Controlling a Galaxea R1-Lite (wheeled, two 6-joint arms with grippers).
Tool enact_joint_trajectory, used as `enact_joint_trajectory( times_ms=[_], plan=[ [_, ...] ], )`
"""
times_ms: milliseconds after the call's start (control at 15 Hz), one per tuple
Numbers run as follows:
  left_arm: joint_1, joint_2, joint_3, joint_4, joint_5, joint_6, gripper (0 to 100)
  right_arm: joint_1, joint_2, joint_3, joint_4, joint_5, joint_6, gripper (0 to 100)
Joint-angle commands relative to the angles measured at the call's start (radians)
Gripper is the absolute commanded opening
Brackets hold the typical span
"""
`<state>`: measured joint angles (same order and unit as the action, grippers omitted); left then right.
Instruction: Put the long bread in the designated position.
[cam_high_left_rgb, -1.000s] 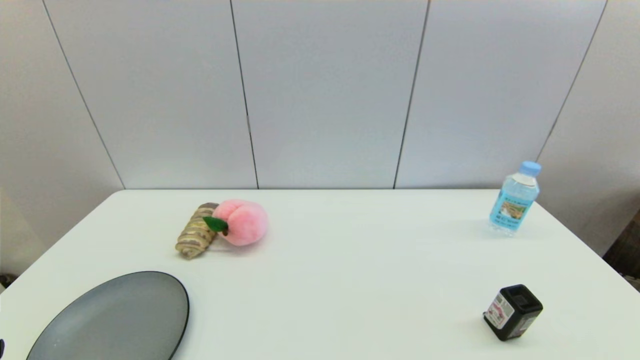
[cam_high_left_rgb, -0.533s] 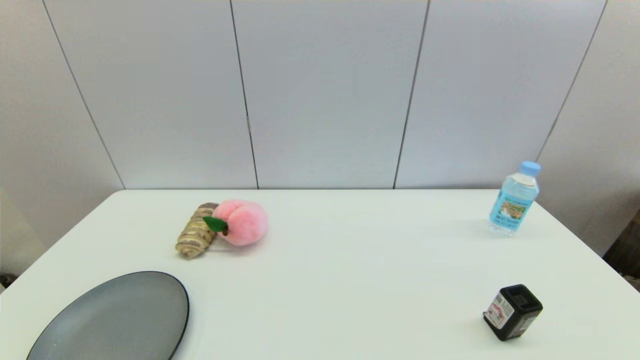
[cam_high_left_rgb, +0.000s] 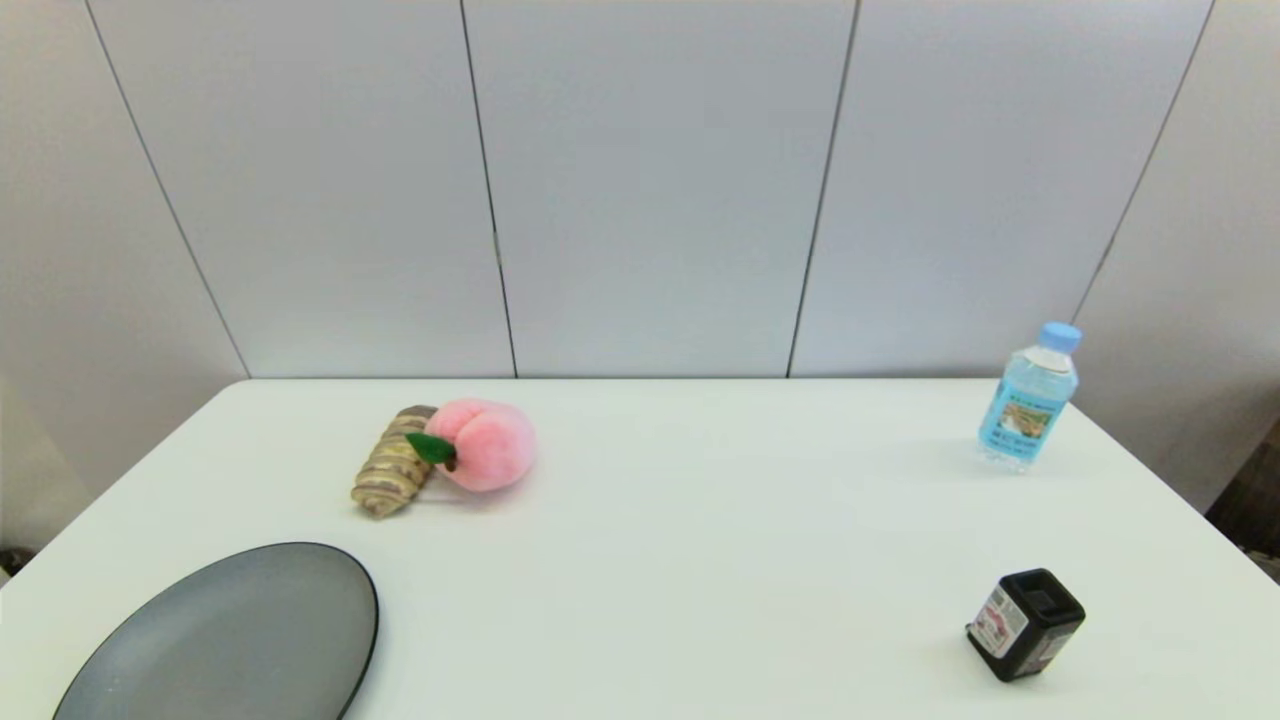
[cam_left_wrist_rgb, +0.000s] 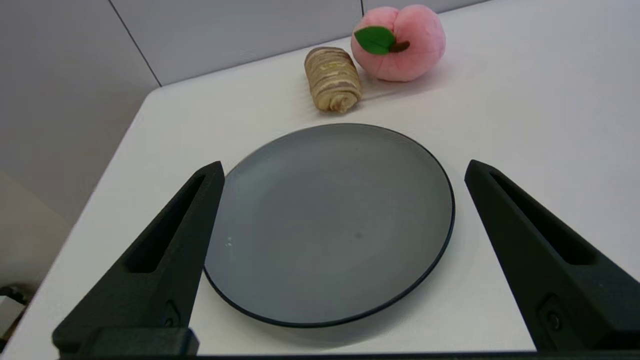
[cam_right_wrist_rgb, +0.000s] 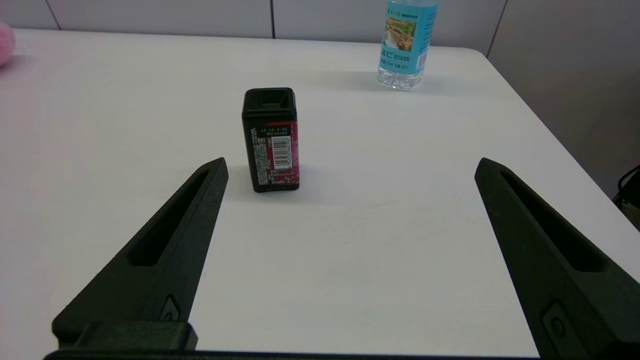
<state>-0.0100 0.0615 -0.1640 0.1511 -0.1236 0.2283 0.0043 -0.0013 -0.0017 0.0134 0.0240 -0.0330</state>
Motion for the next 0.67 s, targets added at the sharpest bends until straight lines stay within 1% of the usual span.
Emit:
enact_joint_trajectory(
  times_ms=[67, 200, 267, 533, 667],
  plan=[
    [0.001, -0.061, 0.103, -0.107, 0.007, -0.027, 100, 0.0, 0.001, 0.0, 0.0, 0.001, -0.001, 100],
    [0.001, -0.061, 0.144, -0.182, 0.027, -0.046, 100, 0.0, 0.001, 0.0, 0.0, 0.001, -0.001, 100],
    [0.001, -0.061, 0.167, -0.202, 0.059, -0.049, 100, 0.0, 0.001, 0.0, 0.0, 0.001, -0.001, 100],
    [0.001, -0.061, 0.166, -0.154, 0.056, -0.043, 100, 0.0, 0.001, 0.0, 0.0, 0.001, -0.001, 100],
    [0.001, -0.061, 0.166, -0.156, 0.059, -0.072, 100, 0.0, 0.001, 0.0, 0.0, 0.001, -0.001, 100]
  ],
)
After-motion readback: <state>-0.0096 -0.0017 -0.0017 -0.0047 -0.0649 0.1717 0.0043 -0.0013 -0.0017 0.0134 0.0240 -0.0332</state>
